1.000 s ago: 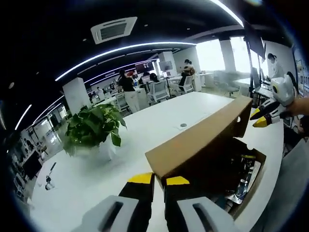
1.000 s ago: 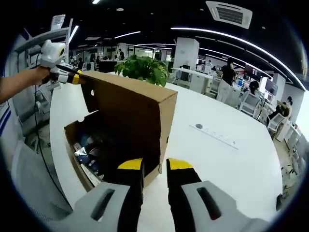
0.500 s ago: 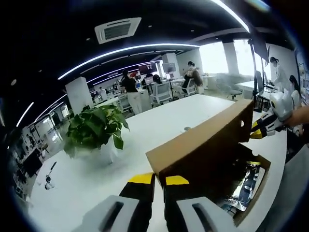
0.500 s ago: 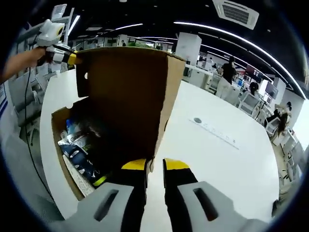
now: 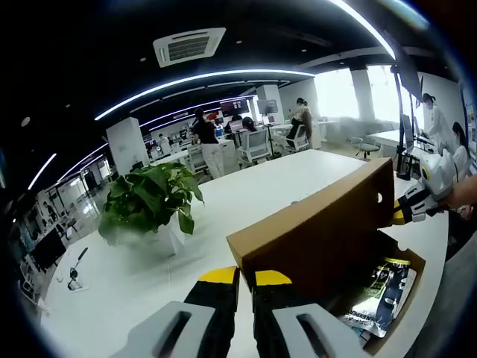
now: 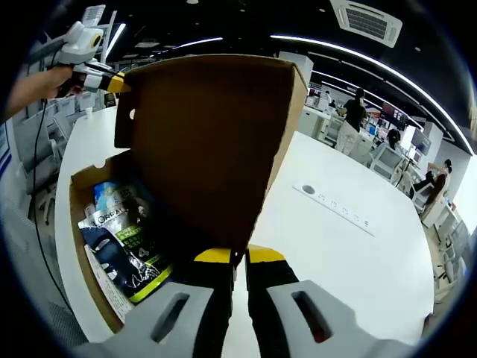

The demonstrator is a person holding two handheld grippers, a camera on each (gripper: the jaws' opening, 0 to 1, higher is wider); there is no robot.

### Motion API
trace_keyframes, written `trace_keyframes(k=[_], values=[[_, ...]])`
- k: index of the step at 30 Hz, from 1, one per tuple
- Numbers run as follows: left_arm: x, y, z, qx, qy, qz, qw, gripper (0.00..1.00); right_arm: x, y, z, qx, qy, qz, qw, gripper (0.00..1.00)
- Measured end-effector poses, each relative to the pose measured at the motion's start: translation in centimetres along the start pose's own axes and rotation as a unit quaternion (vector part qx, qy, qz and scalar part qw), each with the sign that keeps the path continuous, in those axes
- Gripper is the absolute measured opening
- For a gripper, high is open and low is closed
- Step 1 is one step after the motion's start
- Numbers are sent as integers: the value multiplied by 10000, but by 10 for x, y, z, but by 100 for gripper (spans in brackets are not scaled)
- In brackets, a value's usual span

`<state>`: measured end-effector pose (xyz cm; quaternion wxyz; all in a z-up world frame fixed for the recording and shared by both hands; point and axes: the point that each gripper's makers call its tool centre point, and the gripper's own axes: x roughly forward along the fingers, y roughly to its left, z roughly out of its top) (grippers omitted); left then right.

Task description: Operate the shoe box by opening the lid, removing the specified soft item, and placing it in the target area until the item is outside and the box remains undamaged.

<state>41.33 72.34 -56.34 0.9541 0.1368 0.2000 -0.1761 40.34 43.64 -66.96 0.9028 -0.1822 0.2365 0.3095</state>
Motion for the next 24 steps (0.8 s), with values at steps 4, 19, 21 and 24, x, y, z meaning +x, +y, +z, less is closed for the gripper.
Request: trace_keyframes(k=[4,19,21,24], values=[[5,3,1,-21,-17,4,10000,5,2,-1,1,-56,-5,-61,10000,3],[12,8,-16,-557,-62,206,9982,13,4,-5,3,186,-102,-47,9998,1],[11,6,-23,-587,-8,229,9980,14,5,-6,4,228,-94,-43,9997,1],[10,3,-33,-633,71,229,9977,14,5,-7,4,322,-67,-42,9994,1]])
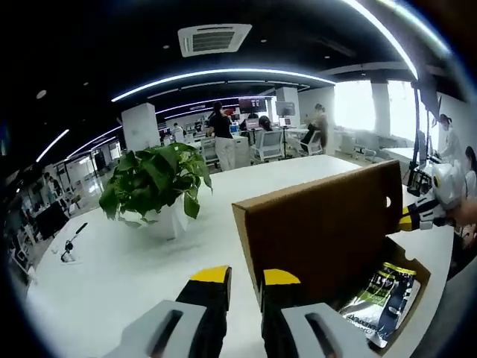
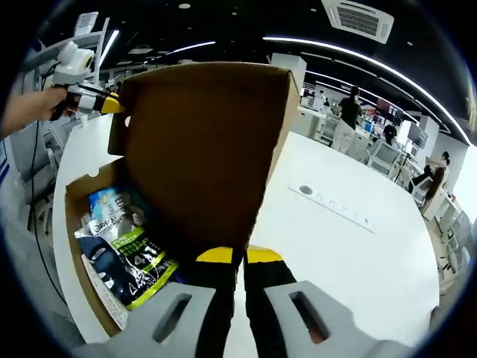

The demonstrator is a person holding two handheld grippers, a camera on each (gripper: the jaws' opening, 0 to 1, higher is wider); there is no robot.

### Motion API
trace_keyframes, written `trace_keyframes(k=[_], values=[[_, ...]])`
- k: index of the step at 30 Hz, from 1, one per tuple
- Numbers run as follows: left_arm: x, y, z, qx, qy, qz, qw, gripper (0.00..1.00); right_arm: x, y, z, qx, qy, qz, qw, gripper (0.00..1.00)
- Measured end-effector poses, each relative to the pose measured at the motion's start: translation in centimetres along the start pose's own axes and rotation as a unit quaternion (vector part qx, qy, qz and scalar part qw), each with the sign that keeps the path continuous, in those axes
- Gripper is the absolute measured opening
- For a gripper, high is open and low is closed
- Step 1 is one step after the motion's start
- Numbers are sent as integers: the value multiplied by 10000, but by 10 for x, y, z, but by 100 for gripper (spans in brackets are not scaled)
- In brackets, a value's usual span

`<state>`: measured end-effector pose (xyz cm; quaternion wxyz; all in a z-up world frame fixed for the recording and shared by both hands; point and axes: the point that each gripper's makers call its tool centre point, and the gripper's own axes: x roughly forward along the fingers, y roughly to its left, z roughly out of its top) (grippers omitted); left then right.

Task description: Operate the shoe box by opening the lid, removing the specified soft item, and placing it in the target area until the item is outside and the box remains undamaged.

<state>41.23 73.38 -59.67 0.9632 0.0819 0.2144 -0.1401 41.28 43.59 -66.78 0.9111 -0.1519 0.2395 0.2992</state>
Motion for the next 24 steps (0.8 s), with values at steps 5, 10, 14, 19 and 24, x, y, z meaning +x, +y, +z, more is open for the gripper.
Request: trace_keyframes(k=[5,10,14,19,24], values=[[-3,-4,-23,-82,221,-17,9997,13,1,0,0,24,33,6,10000,1],[-3,-10,-48,-274,435,-25,9987,11,3,-1,1,41,59,15,10000,1],[1,-14,-60,-396,519,-35,9979,10,5,-2,2,23,80,11,10000,1],[6,-16,-66,-451,599,1,9972,5,7,-3,2,39,127,27,9999,1],[11,-18,-66,-520,574,47,9970,2,6,-3,2,87,178,70,9998,1]])
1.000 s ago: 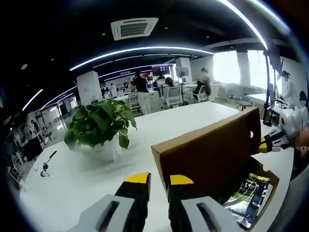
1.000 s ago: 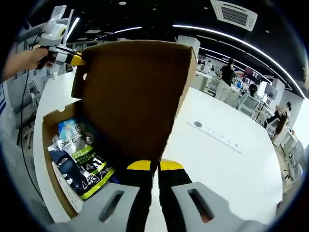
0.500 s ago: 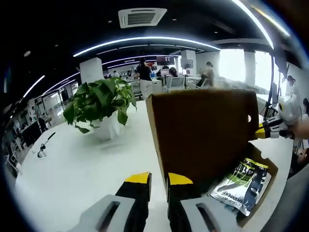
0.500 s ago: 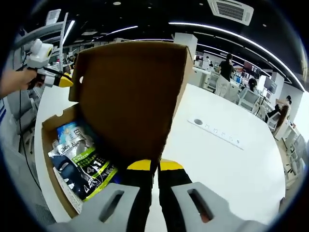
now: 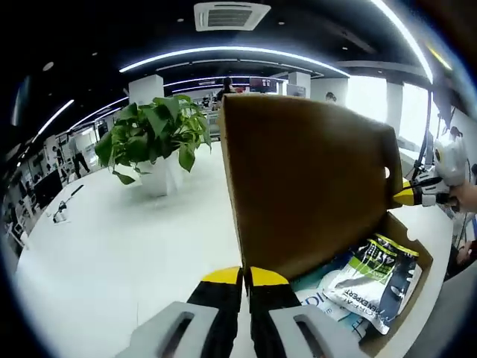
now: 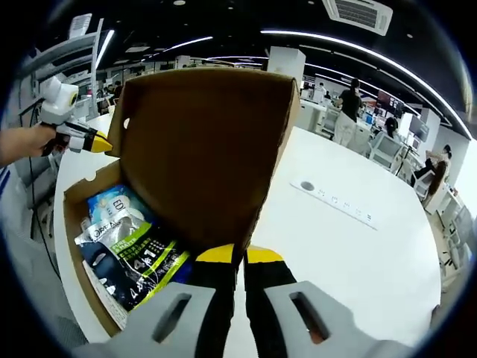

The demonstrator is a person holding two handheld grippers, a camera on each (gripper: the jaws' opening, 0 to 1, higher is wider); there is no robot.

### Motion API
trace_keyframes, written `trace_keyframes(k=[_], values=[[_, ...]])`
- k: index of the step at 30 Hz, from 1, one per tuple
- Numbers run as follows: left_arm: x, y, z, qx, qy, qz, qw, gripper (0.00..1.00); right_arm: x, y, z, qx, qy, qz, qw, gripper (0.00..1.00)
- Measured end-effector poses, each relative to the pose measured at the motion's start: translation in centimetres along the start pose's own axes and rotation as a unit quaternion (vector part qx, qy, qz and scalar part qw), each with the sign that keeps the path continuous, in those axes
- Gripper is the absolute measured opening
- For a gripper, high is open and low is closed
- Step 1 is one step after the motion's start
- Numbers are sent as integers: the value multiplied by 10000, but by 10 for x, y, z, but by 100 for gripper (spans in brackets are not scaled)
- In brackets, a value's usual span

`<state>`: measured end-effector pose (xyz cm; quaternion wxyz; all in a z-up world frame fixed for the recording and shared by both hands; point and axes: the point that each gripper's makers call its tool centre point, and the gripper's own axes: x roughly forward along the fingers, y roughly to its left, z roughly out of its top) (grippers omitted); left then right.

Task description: Operate the shoe box by opening the lid, removing the specified soft item, and placing it in the target area until the item is outside and the box remains undamaged.

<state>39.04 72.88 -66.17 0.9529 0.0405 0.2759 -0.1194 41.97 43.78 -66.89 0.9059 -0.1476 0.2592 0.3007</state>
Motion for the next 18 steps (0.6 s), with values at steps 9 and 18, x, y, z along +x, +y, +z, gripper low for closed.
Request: trace_keyframes(k=[9,18], values=[[2,1,0,-82,-11,-9,10000,1,-6,5,-3,97,44,-12,9999,1],[5,2,2,-86,17,-41,10000,1,-1,2,-2,35,11,-27,10000,1]])
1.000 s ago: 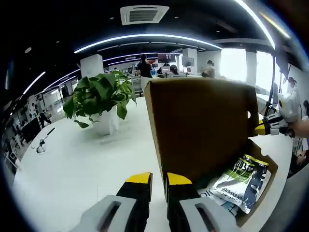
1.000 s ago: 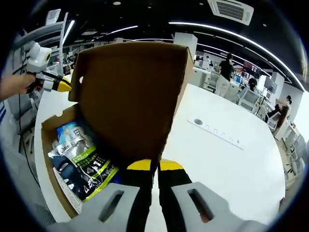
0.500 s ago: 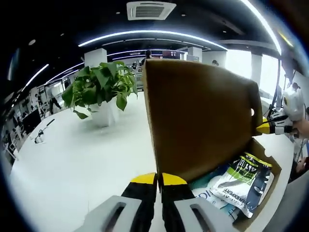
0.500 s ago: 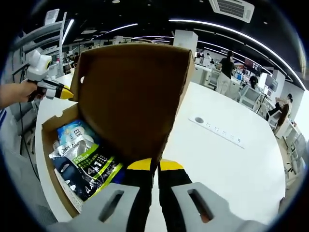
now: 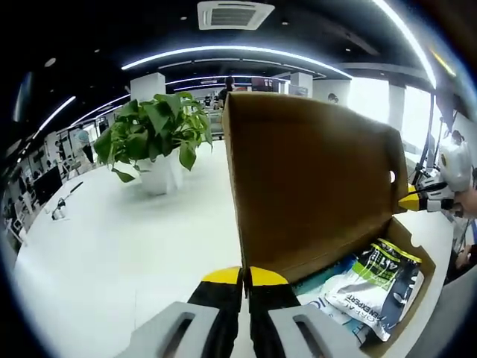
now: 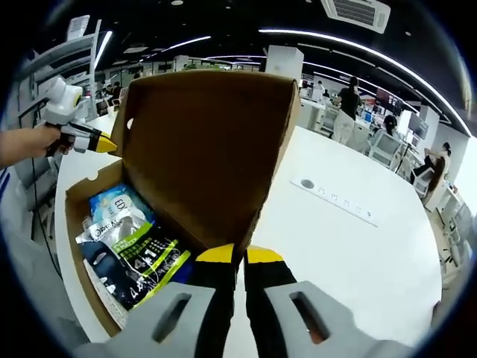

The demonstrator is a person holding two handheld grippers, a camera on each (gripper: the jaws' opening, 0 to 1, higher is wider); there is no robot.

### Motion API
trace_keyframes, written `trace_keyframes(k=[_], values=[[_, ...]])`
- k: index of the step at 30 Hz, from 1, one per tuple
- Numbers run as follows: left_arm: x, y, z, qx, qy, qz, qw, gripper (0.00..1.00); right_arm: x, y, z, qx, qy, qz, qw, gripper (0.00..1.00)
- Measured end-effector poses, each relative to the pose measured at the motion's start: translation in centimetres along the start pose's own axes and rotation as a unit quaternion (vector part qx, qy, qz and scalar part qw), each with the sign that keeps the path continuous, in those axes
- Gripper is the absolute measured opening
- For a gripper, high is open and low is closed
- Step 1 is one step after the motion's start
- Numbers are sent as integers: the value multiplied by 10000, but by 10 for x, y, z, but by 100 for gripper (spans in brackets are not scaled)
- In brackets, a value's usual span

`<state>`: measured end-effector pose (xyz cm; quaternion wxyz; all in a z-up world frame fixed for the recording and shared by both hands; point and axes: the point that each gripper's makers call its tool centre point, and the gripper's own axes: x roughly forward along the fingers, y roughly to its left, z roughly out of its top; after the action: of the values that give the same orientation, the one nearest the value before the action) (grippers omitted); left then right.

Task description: Operate the shoe box by opening the lid, removing the specified soft item, and placing it in the target area until the item is outside and the box remains undamaged.

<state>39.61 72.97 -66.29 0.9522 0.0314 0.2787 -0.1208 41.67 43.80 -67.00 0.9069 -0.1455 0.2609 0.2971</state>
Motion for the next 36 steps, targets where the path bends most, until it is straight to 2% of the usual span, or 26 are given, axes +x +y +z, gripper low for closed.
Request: trace_keyframes(k=[36], values=[[20,5,5,-92,24,1,10000,2,20,-11,1,-103,8,-8,9999,4]])
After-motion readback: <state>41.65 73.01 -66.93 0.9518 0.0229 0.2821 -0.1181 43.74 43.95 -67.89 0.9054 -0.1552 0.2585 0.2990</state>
